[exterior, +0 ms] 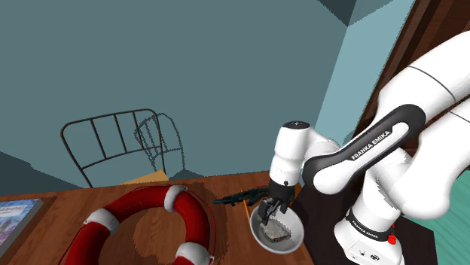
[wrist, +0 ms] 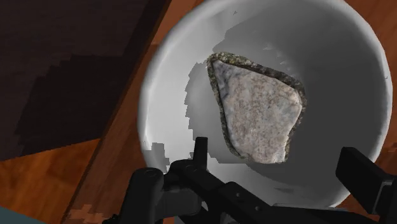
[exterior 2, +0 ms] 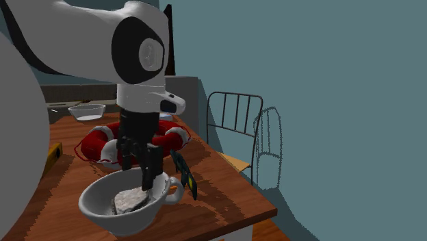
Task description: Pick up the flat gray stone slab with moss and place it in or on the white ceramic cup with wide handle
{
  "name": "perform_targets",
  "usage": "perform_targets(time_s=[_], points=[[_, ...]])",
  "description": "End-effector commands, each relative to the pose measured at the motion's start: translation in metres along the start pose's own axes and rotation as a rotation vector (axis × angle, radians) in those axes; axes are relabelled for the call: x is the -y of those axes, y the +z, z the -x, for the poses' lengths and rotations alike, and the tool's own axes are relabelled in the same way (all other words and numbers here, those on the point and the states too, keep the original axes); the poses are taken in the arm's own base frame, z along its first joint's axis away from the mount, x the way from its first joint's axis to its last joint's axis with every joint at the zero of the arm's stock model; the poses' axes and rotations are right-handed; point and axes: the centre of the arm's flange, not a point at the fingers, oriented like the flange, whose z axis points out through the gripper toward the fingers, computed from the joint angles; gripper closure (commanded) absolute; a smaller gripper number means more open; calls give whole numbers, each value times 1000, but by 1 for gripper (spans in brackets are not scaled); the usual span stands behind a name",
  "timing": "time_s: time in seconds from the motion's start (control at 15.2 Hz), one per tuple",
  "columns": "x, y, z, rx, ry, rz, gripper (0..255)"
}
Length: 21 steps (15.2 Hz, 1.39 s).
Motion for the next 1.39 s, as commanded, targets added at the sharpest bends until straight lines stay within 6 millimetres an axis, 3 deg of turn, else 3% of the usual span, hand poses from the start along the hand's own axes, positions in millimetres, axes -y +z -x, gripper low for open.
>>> perform_targets(time_s=[0.0, 0.4, 0.92, 0.99, 1.32], points=[[-9, 7, 5, -12, 71, -36, 0], [-8, 41, 5, -12, 71, -36, 0], [-8, 41, 5, -12, 71, -36, 0], [-8, 41, 5, -12, 71, -36, 255], [-8, 41, 5, -12, 71, -36, 255]])
